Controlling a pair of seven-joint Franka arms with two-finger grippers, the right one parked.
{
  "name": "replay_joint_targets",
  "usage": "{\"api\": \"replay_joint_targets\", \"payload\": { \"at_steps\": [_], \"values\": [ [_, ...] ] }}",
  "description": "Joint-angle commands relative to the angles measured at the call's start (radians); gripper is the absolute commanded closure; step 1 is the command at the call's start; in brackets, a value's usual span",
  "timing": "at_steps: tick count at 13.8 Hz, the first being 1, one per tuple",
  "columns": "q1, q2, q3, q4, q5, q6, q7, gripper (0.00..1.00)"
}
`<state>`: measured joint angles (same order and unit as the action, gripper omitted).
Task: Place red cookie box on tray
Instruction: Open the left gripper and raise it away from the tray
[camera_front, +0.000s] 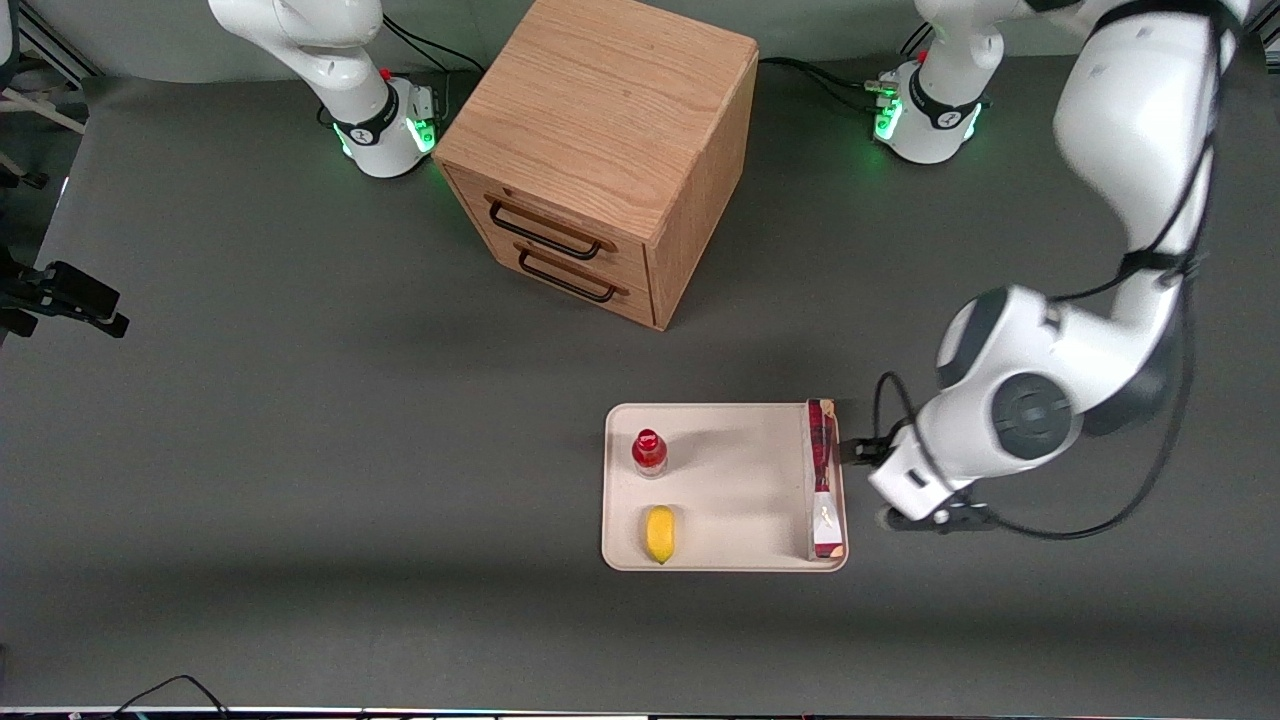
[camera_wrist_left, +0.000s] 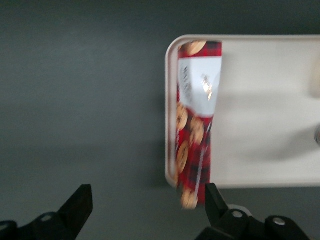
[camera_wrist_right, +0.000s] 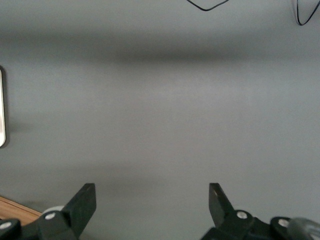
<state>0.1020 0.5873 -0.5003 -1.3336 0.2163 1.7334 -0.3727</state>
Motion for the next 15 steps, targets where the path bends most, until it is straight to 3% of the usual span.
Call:
{"api": "replay_joint_targets", "payload": {
  "at_steps": [1, 3, 7, 12, 15],
  "values": [
    [0.019, -0.166, 0.064, -0.033, -0.046, -0.191, 0.145, 0.0],
    [0.016, -0.278, 0.15, -0.033, -0.109, -0.343, 0.281, 0.0],
    [-0.001, -0.492, 0.327, -0.077, -0.163, -0.532, 0.51, 0.0],
    [-0.048, -0.8, 0.396, -0.433, -0.201, -0.361, 0.525, 0.0],
    [-0.105, -0.753, 0.436, -0.354, -0.198, -0.371, 0.514, 0.0]
  ]
}}
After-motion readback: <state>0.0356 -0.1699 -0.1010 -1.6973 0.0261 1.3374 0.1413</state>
